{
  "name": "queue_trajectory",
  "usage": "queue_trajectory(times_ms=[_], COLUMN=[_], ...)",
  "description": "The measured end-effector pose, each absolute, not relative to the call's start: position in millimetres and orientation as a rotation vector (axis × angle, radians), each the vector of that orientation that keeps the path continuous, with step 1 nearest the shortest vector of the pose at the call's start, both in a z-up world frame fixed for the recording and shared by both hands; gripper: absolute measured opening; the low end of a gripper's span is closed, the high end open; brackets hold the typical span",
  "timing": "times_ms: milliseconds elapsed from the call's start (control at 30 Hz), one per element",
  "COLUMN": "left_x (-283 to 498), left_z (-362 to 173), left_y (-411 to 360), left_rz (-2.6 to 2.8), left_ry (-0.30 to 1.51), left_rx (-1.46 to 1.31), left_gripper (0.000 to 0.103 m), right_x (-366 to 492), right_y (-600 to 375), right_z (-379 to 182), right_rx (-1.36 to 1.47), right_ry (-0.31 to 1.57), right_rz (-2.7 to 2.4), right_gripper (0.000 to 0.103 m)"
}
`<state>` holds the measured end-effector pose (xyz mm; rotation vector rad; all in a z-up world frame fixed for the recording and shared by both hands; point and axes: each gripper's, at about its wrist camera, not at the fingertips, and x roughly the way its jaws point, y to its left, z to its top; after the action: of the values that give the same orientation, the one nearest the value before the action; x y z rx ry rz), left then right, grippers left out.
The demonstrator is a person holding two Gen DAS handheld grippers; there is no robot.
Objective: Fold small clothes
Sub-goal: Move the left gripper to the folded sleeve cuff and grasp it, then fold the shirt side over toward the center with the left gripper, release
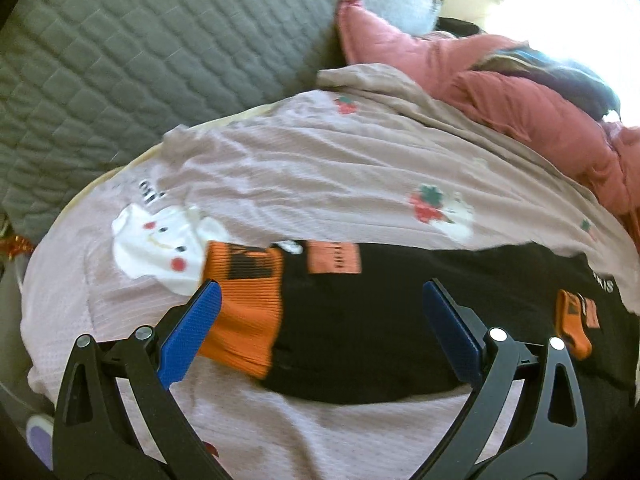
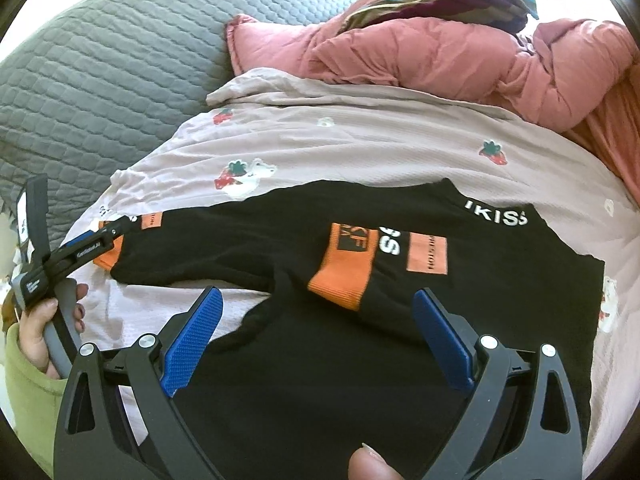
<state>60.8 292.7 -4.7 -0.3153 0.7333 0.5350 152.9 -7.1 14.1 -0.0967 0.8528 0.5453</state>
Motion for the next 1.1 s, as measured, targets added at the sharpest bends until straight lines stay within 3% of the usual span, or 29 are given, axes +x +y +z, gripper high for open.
queue_trajectory(times_ms=[633,767,900,967,1033,1100], left_x=[46,50,52,52,53,54], left_z=[-28,-36,-38,-38,-38,-32], left_y=[337,338,336,335,334,328], left_rz=[0.543,0.539,0.537,0.527,0.505,0.464], left_ry=[0.758,0.788,0.798,0.797,0.793,0.768], left_rx=[-0.515,-0.521,-0.504,-0.502,-0.504,-0.491], left_gripper=[0.092,0.067,0.052,0.031,0.017,0.011], right_x=[150,150,151,152,154,155], right_y=[64,73,76,74,70,65], right_z=[11,5,-4,-7,-10,-12], right_rx=[-0.173,-0.167,-0.163,-0.159,-0.145,-0.132], right_ry=[0.85,0.861,0.88,0.887,0.895,0.899], right_rz=[0.685,0.707,0.71,0.705,0.697,0.69], right_gripper=[0.096,0.096,0.096,0.096,0.096,0.096])
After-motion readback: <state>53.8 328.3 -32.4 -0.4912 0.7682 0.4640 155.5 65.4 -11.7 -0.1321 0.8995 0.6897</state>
